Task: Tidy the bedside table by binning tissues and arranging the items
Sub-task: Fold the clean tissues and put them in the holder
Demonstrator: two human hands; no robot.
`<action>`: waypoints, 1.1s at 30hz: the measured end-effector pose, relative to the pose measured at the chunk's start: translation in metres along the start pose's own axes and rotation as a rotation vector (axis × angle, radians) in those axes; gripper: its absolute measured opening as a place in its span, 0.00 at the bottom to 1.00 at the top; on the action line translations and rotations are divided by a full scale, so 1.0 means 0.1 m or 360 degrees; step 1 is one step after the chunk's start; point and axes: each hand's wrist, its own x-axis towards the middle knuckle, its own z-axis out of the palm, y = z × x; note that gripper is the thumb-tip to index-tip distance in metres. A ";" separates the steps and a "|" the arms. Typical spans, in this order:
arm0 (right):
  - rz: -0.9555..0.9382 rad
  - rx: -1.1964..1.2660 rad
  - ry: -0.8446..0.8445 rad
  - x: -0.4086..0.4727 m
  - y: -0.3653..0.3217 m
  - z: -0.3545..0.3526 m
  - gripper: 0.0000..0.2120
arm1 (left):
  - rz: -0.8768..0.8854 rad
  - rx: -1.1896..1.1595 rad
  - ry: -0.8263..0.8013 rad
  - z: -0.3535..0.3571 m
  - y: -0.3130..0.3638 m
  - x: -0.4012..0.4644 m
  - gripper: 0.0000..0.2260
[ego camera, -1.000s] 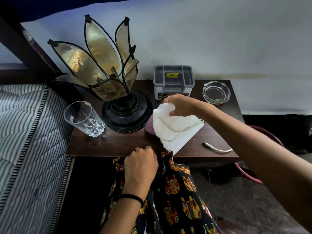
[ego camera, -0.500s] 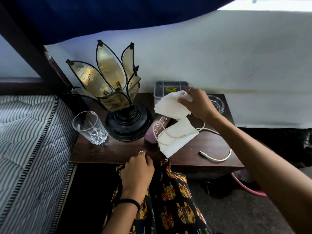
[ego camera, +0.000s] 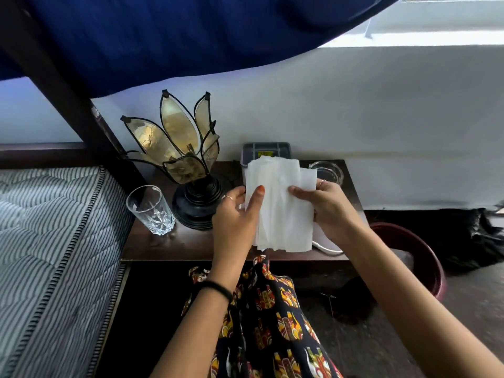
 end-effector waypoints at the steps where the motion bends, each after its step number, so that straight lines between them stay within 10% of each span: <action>1: 0.0007 0.0028 -0.0005 -0.04 0.02 0.01 0.10 | -0.0019 -0.0025 -0.0037 0.02 0.00 -0.01 0.20; 14: 0.0231 0.0329 -0.0084 -0.22 0.12 0.04 0.11 | -0.0357 -0.0573 -0.0217 0.18 -0.12 -0.11 0.10; 28: 0.0403 0.0395 0.0005 -0.27 0.35 0.16 0.15 | -0.0123 0.0221 -0.0252 0.27 -0.28 -0.08 0.23; 33: 0.0389 0.0160 0.0008 -0.23 0.34 0.18 0.13 | -0.0344 -0.0035 -0.0301 0.27 -0.33 -0.06 0.17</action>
